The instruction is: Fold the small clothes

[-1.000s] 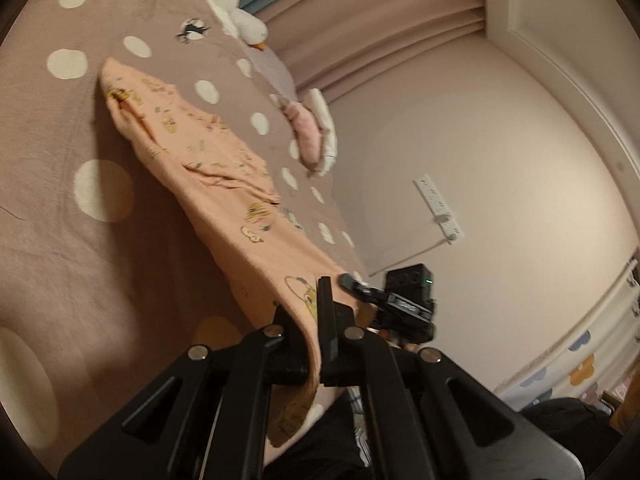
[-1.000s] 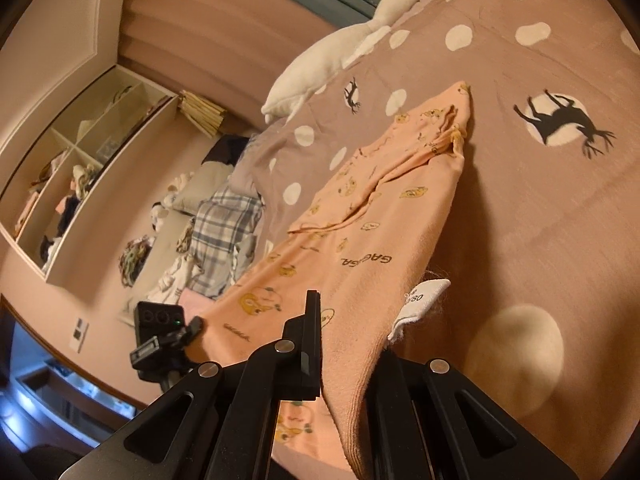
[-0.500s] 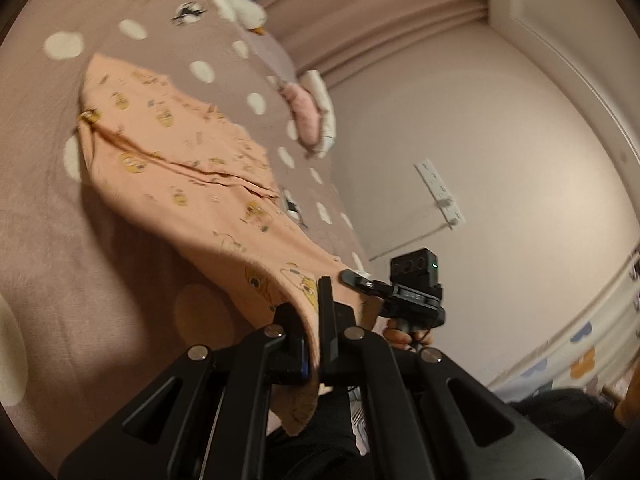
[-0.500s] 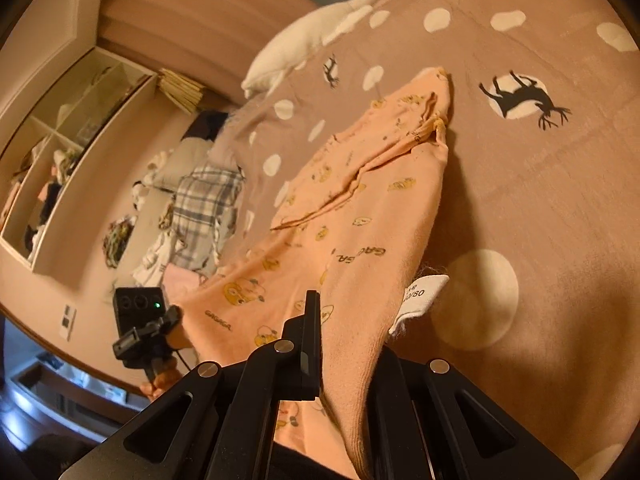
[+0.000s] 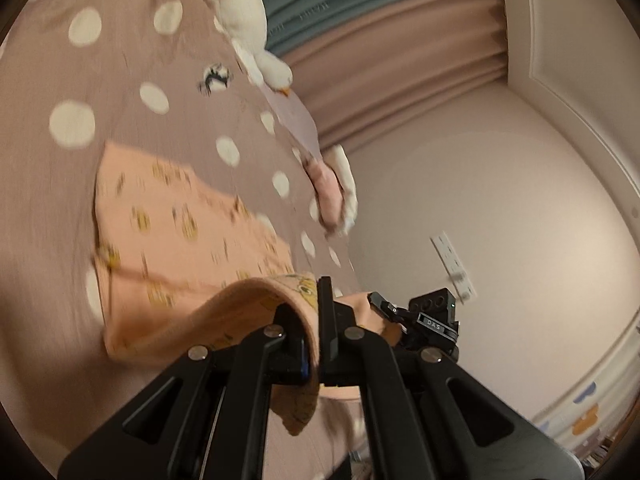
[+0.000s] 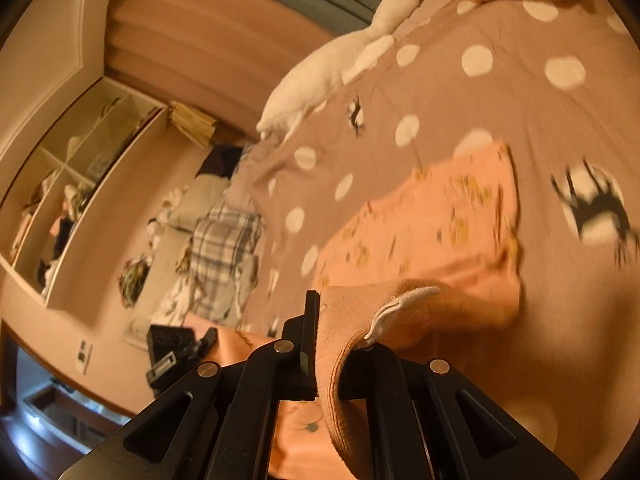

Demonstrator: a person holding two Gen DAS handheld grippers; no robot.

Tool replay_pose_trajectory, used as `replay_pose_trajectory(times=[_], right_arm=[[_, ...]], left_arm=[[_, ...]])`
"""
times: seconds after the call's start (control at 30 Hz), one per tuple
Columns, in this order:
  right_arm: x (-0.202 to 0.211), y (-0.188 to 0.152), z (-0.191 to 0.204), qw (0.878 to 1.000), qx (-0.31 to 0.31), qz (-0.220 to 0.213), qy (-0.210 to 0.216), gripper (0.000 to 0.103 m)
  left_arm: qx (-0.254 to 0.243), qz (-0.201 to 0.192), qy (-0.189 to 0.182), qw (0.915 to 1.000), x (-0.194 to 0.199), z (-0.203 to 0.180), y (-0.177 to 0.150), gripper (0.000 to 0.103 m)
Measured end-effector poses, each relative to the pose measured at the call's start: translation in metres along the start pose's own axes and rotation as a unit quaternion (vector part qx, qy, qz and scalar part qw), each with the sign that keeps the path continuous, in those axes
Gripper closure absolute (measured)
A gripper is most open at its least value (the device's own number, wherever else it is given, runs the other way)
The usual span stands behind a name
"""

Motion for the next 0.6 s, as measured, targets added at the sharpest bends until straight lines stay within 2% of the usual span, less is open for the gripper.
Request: replay_pose_trajectory(times=[0.2,0.37,0.5,0.6], right_arm=[[-0.037,0.06,-0.023,0.998,-0.055,-0.009,-0.036,0.099],[-0.073,0.091,-0.067,0.989,-0.123,0.0,-0.083,0.099],[-0.086,0.102,-0.096,0.979,-0.164,0.01,-0.123,0.099],[-0.086,0.106,-0.11,0.973,-0.184,0.019,-0.138,0.087]], left_arm=[[0.003,-0.011,0.044,0.999,-0.028,0.035,0.042,0.103],[0.034,0.017,0.104,0.9939,-0.065,0.085,0.061,0.103],[0.065,0.047,0.159,0.9841,-0.089,0.123,0.064,0.103],[0.096,0.064,0.186,0.9759,-0.098,0.149,0.065,0.103]])
Point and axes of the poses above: each gripper's, at about its wrist camera, not at the fingertips, and x roughly against the way its jaws point, z to its left, y to its top, the point moved 2 cm from there along -x, roughly the way its jaws point, and after that the axes turned 11 degrees about -x, right-handed, at the moved point
